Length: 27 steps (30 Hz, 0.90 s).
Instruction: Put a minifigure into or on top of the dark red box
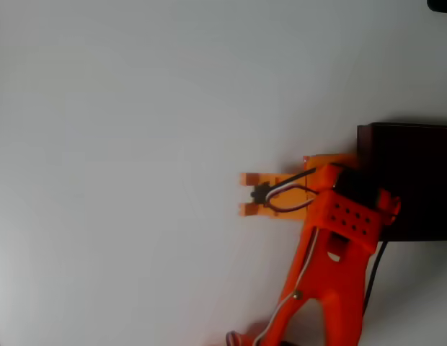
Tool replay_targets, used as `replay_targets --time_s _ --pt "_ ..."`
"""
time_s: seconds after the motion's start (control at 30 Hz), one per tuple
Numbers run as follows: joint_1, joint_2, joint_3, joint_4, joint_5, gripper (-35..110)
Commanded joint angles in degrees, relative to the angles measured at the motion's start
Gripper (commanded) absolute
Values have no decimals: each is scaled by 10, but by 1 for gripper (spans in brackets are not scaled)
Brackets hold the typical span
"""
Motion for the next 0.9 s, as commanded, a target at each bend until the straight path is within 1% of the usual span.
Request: replay_targets --time_s 0.0,0.2,0.3,0.4,0.53,0.7,0.8,0.87 --pt "-4 48 -29 49 14 0" --pt "45 179 7 59 69 0" --pt "79 221 2 83 81 0" --pt "124 235 2 84 97 0" --pt "172 190 -36 86 118 0" --pt "200 123 -120 102 163 0" --pt "200 54 -197 113 173 0" --pt "200 -14 -279 152 177 0"
